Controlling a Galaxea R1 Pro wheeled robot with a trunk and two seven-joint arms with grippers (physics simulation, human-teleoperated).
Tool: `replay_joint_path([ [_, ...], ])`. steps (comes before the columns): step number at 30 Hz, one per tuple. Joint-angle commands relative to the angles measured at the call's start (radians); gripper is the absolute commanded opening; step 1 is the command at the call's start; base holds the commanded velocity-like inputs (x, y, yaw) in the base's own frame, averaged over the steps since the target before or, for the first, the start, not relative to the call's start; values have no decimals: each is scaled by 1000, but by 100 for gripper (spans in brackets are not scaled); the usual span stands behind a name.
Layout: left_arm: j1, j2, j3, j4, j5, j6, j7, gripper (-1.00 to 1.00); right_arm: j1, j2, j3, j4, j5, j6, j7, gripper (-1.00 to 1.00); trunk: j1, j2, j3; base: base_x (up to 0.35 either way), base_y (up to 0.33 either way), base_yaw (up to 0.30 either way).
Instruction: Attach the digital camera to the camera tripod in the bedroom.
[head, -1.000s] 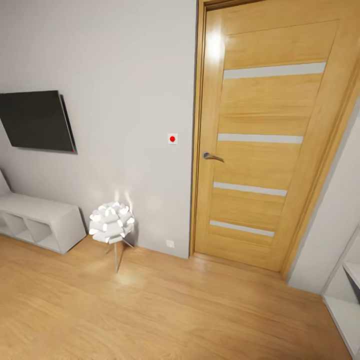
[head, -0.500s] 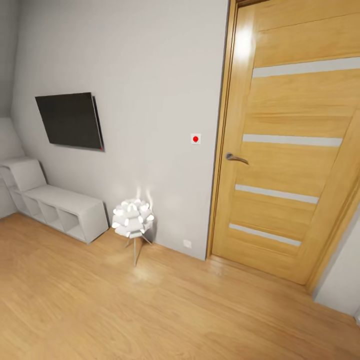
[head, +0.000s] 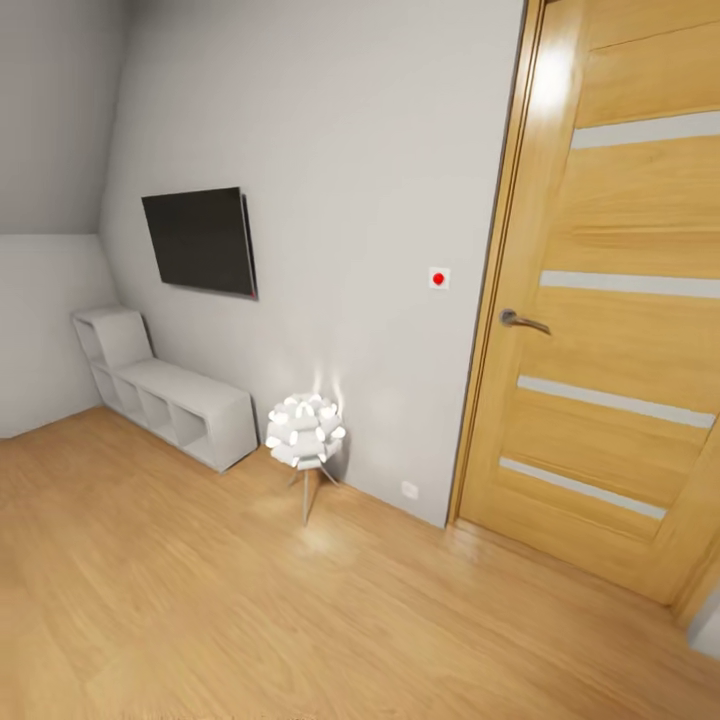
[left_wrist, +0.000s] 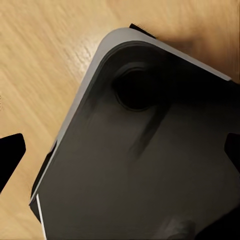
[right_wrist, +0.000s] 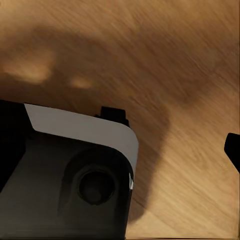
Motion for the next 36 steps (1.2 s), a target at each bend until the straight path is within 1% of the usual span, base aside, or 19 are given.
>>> replay_joint_path([
  [1, 1, 0, 4, -2, -1, -3, 1, 100, 0, 0, 1, 5, 7, -1, -1, 100, 0, 0, -1, 0, 0, 273],
  [8, 1, 0, 4, -1, 0, -11, 1, 100, 0, -2, 0, 42, 7, -1, -1, 100, 0, 0, -1, 0, 0, 273],
  [16, 1, 4, 5, -1, 7, -13, 1, 100, 0, 1, 0, 52, 7, 1, -2, 100, 0, 0, -1, 0, 0, 273],
  [18, 1, 9, 5, -1, 21, -13, 1, 100, 0, 2, 1, 54, 7, 1, -2, 100, 0, 0, -1, 0, 0, 273],
  [19, 1, 12, 5, -1, 35, -14, 1, 100, 0, 2, 1, 55, 7, 1, -3, 100, 0, 0, -1, 0, 0, 272],
  [20, 1, 16, 5, -2, 63, -14, 1, 100, 0, 2, 1, 55, 7, 2, -3, 100, 0, 0, -1, 0, 0, 273],
  [22, 1, 18, 5, -2, 82, -14, 1, 100, 0, 2, 1, 55, 7, 5, -3, 100, 0, 0, -1, 0, 0, 273],
  [23, 1, 22, 5, -2, 106, -14, 1, 100, 0, 2, 0, 57, 7, 7, -2, 100, 0, 0, -1, 0, 0, 273],
  [26, 1, 24, 5, -2, 126, -14, 1, 100, 0, 2, 0, 68, 7, 9, -2, 100, 0, 0, -1, 0, 0, 273],
  [30, 1, 24, 5, -2, 137, -14, 1, 100, 0, 2, 1, 94, 7, 6, -3, 100, 0, 0, -1, 0, 0, 273],
  [36, 1, 23, 4, -2, 139, -14, 0, 100, 0, 2, 1, 104, 7, 2, -3, 100, 0, 0, -1, 0, 0, 272],
])
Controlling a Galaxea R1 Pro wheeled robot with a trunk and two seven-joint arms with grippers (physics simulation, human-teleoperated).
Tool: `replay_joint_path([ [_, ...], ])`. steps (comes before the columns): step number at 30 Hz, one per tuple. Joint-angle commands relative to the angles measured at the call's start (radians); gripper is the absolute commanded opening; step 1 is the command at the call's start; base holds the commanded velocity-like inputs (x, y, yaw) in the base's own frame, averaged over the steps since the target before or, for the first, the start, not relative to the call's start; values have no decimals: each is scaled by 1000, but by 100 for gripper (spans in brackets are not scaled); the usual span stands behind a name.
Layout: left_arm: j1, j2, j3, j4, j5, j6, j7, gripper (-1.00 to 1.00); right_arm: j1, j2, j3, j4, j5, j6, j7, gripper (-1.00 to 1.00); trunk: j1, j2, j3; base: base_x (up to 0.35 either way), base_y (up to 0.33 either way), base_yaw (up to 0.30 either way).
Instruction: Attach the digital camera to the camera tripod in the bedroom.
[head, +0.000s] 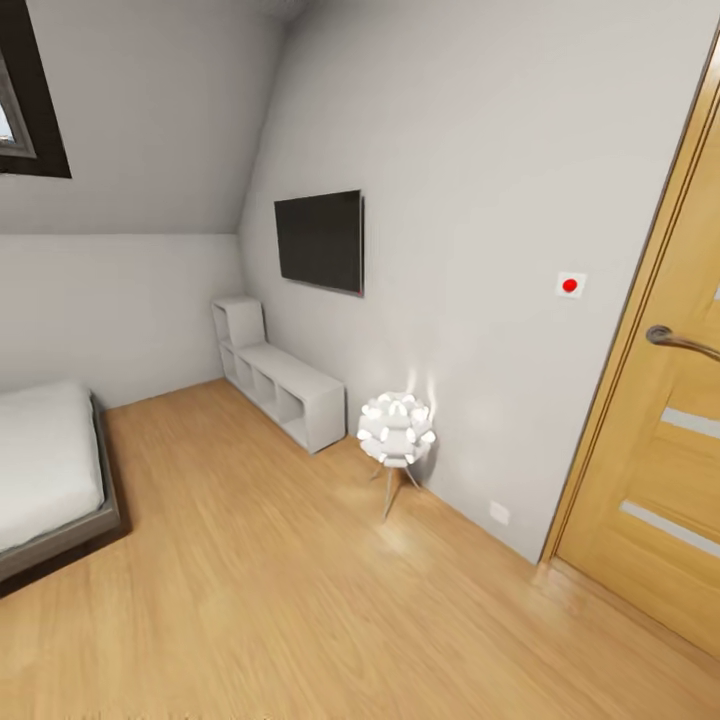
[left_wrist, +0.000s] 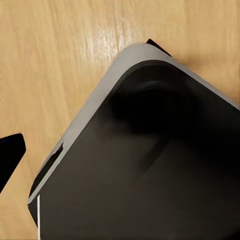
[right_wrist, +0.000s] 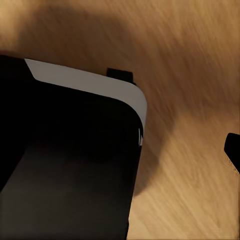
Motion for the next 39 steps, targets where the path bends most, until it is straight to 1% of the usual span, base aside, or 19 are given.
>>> replay_joint_path([
  [1, 1, 0, 4, -2, -1, -1, 1, 100, 0, 0, 1, 0, 8, 0, -1, 100, 0, 0, -1, 0, 0, 273],
  [17, 1, -6, 2, -4, -1, -6, -1, 100, 0, -1, 1, 1, 11, -1, -1, 100, 0, 0, -1, 0, 0, 273],
  [29, 1, -5, -1, -4, -1, -6, -1, 100, 0, -5, 1, 3, 9, -2, -1, 100, 0, 0, -1, 0, 0, 272],
  [39, 1, -5, 0, -2, -2, -6, -1, 100, 0, -7, -1, 55, 8, -4, -1, 100, 0, 0, -1, 0, 0, 272],
])
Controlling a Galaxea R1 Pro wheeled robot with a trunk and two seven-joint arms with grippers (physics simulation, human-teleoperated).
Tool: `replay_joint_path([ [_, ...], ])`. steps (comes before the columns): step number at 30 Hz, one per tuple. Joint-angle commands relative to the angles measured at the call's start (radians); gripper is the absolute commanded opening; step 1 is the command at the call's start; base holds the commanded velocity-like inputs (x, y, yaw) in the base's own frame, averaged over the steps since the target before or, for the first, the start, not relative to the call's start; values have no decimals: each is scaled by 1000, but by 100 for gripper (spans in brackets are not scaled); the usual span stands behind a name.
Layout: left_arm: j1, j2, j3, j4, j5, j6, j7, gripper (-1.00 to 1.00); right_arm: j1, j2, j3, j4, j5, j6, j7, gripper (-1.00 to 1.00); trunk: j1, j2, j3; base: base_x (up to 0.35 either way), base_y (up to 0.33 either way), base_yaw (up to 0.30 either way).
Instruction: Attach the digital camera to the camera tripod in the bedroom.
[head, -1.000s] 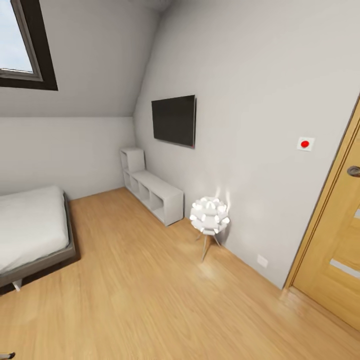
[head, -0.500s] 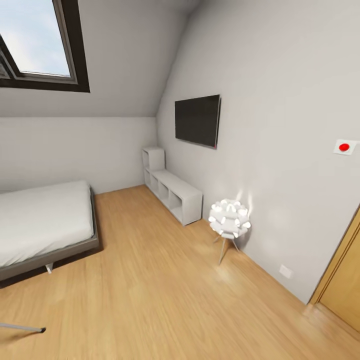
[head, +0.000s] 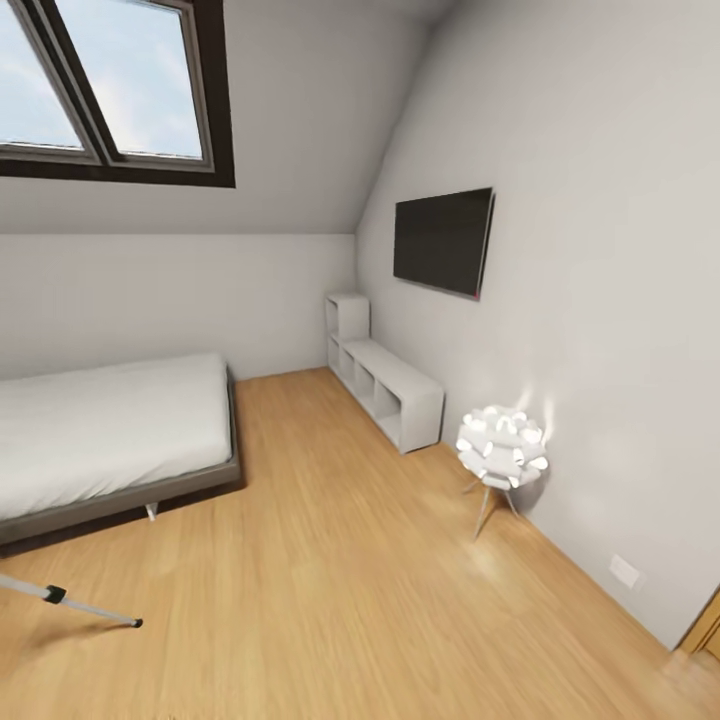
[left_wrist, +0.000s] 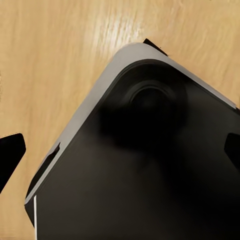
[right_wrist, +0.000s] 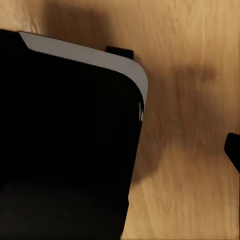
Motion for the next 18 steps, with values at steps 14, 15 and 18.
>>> replay_joint_path([
  [14, 1, -2, -2, 0, -12, 3, -6, 100, 0, -22, 1, 57, 8, 1, -1, 100, 0, 0, -1, 0, 0, 272],
  [15, 1, -2, -2, 0, -12, 3, -7, 100, 0, -22, 2, 58, 8, 1, -1, 100, 0, 0, -1, 0, 0, 272],
  [18, 1, -2, -5, 1, -13, 7, -8, 100, 0, -22, 1, 60, 8, 2, -1, 100, 0, 0, -1, 0, 0, 272],
])
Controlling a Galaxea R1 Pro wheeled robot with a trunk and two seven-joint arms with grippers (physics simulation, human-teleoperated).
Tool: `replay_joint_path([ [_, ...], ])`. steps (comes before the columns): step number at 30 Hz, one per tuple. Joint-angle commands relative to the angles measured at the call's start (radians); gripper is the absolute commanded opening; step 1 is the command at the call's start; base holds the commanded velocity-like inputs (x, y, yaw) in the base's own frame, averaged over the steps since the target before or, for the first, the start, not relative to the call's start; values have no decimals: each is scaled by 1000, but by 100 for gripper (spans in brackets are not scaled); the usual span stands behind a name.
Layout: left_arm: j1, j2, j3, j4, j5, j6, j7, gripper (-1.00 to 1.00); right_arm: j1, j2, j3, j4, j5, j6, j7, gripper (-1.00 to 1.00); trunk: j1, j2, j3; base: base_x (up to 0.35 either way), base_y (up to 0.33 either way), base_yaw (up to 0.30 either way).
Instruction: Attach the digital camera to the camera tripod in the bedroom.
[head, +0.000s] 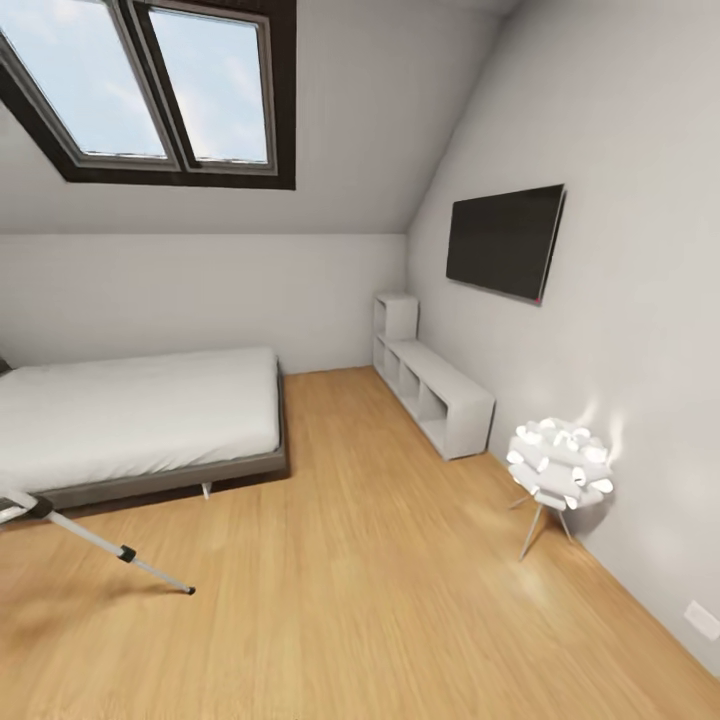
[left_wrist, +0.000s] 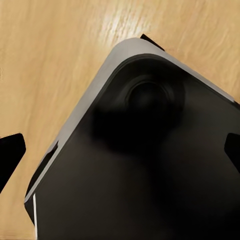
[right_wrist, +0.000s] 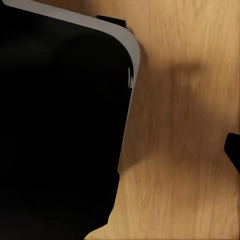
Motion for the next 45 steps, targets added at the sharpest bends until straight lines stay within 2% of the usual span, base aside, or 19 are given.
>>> replay_joint_path([
  [1, 1, 0, 2, -2, 0, 0, 0, 100, 0, 0, 1, 0, 8, 1, -1, 100, 0, 0, -1, 0, 0, 272],
  [8, 1, 0, -1, -1, -1, 11, -1, 100, 0, 0, 0, 20, 8, 1, 0, 100, 0, 0, -1, 0, 0, 272],
  [18, 1, 2, -6, -1, -18, 75, -1, 100, 0, 0, 1, 25, 8, 0, -1, 100, 0, 0, -1, 0, 0, 272],
  [45, 1, -1, -3, -2, -19, 65, 3, 100, 0, -2, 1, 26, 9, -1, 2, 100, 0, 0, -1, 0, 0, 272],
])
